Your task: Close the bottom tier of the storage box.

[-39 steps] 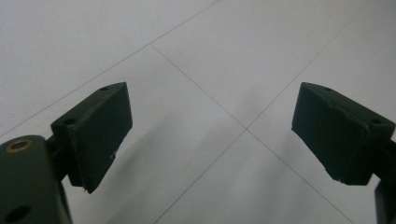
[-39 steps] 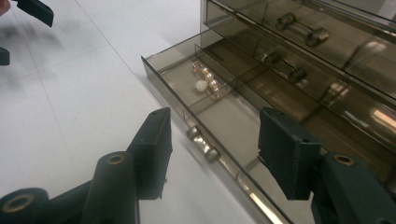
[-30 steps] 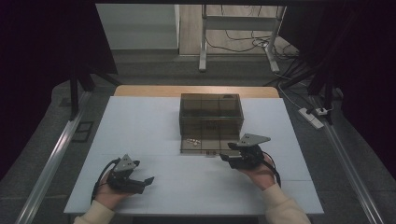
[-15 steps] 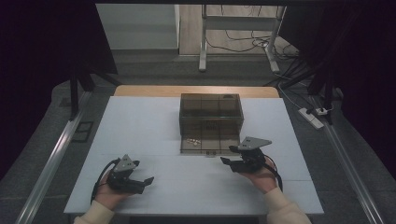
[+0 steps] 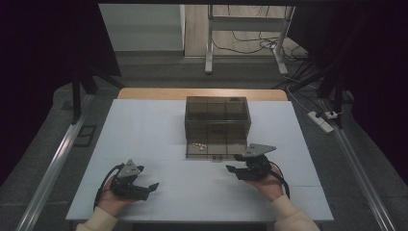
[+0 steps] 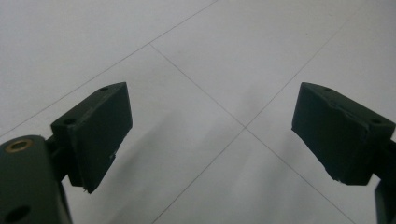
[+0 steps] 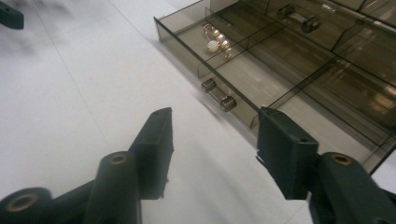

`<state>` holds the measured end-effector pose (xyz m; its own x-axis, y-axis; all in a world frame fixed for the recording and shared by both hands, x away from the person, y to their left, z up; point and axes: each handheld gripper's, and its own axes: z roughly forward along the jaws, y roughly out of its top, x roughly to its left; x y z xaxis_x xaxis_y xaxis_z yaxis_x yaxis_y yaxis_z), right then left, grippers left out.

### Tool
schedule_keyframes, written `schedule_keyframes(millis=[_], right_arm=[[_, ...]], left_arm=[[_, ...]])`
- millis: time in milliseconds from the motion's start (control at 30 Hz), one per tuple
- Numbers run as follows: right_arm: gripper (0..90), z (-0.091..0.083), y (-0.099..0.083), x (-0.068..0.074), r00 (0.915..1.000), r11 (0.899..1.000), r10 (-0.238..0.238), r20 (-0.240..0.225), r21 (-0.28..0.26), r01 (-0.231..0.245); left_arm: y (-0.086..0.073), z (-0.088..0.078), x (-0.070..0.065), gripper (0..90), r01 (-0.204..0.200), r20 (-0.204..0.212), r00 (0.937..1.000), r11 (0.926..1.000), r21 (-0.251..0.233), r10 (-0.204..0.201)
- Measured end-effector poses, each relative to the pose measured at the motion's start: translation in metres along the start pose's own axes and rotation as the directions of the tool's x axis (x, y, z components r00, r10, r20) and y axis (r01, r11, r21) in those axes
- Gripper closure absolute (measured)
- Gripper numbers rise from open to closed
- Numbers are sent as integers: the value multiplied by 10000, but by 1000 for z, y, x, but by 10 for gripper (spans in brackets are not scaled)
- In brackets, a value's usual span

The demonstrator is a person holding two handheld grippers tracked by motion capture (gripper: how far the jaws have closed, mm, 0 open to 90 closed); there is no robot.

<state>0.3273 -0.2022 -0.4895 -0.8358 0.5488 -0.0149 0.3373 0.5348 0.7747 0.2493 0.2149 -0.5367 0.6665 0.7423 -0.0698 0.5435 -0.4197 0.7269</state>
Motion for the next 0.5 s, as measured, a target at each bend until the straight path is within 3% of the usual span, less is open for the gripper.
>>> schedule_keyframes(millis=[233,433,500], right_arm=[[645,2,0,1,9997,9999,-145,-219,81,147],[865,6,-3,2,9984,9972,-558,58,506,555],[890,8,-3,2,9978,9961,-622,228,641,606]], left_arm=[[0,-1,-1,119,26,-18,10000,10000,-56,-26],[0,0,-2,119,11,-52,10000,10000,-40,-11],[0,1,-2,119,7,-41,10000,10000,-25,-7]])
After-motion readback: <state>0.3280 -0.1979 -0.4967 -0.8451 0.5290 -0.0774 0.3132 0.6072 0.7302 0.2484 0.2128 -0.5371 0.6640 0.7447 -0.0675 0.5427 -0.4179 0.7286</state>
